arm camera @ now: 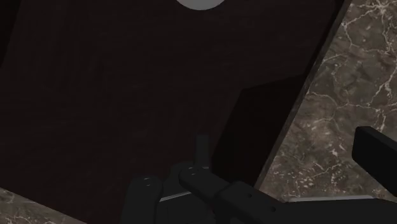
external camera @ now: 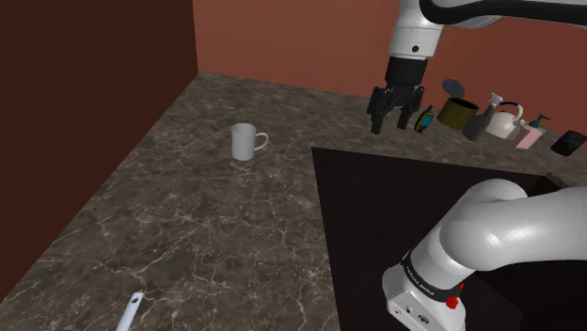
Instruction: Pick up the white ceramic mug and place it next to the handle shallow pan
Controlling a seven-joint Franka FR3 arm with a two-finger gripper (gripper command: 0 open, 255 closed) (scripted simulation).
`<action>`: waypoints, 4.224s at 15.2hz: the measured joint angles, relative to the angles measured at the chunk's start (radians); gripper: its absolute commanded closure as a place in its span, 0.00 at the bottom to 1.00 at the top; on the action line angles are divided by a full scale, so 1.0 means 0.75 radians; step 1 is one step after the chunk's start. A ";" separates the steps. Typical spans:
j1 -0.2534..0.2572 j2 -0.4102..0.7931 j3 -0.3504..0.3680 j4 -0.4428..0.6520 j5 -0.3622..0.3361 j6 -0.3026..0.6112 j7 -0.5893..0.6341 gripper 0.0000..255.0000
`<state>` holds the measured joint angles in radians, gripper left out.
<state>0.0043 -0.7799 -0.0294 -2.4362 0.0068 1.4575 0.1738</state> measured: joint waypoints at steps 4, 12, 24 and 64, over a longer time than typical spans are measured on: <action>0.010 0.093 0.031 0.030 0.029 0.065 0.044 0.00; 0.044 0.439 0.146 0.168 0.108 0.289 0.214 0.00; 0.082 1.047 0.255 0.601 0.096 0.488 0.458 0.00; 0.200 1.821 0.264 1.371 -0.014 0.512 0.700 1.00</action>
<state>0.1540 0.5857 0.1684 -1.4082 -0.0035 1.8413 0.6988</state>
